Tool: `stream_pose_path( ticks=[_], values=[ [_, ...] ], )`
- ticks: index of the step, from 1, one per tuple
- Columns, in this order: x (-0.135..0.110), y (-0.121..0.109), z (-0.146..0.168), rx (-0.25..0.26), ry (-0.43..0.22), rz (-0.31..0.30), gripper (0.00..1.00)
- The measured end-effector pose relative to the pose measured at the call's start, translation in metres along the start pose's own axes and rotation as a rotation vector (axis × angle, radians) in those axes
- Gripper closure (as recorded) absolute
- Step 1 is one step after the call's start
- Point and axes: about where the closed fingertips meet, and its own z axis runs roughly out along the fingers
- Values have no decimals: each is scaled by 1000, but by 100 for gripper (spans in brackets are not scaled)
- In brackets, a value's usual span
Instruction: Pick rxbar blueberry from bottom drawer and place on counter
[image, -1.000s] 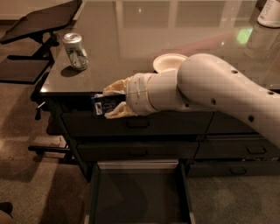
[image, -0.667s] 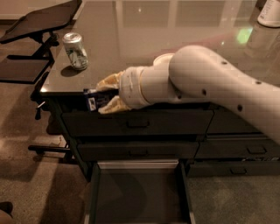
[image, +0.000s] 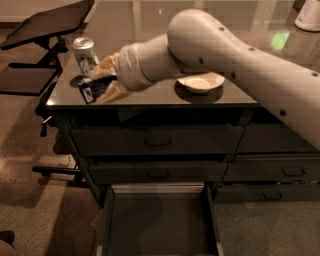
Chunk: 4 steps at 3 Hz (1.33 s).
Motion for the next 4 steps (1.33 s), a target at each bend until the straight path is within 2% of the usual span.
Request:
stream_pose_path(
  ticks=[1,2,3,4],
  values=[
    [19,-26,13,-13,-10,10,100],
    [56,-31,18,-26,7,73,100],
    [86,-24,22,-44,17,133,100],
    [102,-22,19,-49,47,170,82]
  ],
)
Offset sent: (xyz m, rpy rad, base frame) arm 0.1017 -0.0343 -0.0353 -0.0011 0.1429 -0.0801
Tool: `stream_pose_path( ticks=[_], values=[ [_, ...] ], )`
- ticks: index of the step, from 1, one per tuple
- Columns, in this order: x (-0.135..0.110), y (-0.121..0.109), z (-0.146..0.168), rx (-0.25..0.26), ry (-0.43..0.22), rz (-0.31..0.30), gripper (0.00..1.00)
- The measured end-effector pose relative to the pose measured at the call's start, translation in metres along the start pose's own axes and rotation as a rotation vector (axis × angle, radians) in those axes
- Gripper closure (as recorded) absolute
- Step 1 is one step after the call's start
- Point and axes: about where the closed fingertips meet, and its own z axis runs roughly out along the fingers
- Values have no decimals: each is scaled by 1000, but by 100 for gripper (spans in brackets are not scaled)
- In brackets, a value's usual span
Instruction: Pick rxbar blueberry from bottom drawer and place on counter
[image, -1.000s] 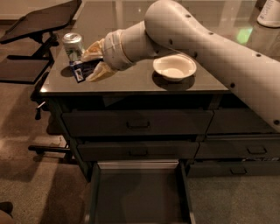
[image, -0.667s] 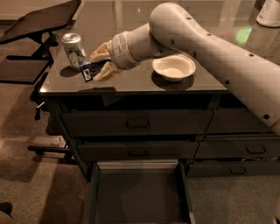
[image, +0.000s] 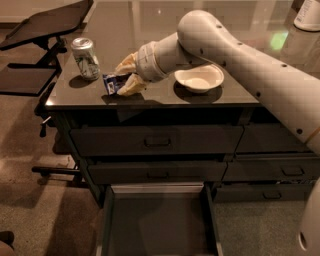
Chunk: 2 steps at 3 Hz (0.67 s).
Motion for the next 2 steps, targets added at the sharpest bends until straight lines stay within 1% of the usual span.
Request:
stream_pose_path(
  ticks=[1,2],
  values=[
    [4,-2,-10,10,23,15,58],
    [3,-4,-20,18,41,24,36]
  ],
)
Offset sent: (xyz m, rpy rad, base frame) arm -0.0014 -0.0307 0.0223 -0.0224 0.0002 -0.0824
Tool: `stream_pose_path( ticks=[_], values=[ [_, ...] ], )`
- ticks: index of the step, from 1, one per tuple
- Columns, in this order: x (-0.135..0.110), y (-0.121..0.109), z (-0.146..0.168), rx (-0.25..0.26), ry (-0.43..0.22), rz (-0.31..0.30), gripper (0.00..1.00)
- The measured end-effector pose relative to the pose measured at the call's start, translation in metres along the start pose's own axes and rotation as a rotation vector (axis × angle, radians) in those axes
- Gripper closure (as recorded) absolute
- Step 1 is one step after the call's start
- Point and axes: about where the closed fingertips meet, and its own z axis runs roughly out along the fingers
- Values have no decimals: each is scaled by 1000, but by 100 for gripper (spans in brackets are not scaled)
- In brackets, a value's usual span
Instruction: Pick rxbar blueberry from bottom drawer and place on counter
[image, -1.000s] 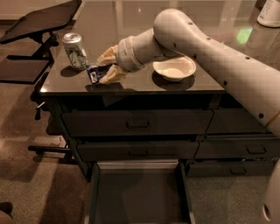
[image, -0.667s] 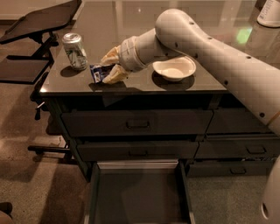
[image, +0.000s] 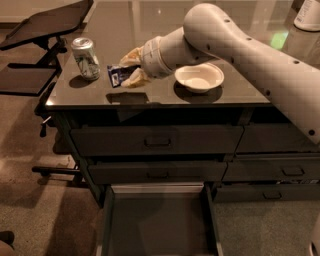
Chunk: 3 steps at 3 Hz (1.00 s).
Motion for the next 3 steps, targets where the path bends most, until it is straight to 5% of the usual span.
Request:
stream_pose_path(
  ticks=[2,3],
  values=[
    [-1,-3,-3,10,24,17,0],
    [-1,-3,-3,10,24,17,0]
  ],
)
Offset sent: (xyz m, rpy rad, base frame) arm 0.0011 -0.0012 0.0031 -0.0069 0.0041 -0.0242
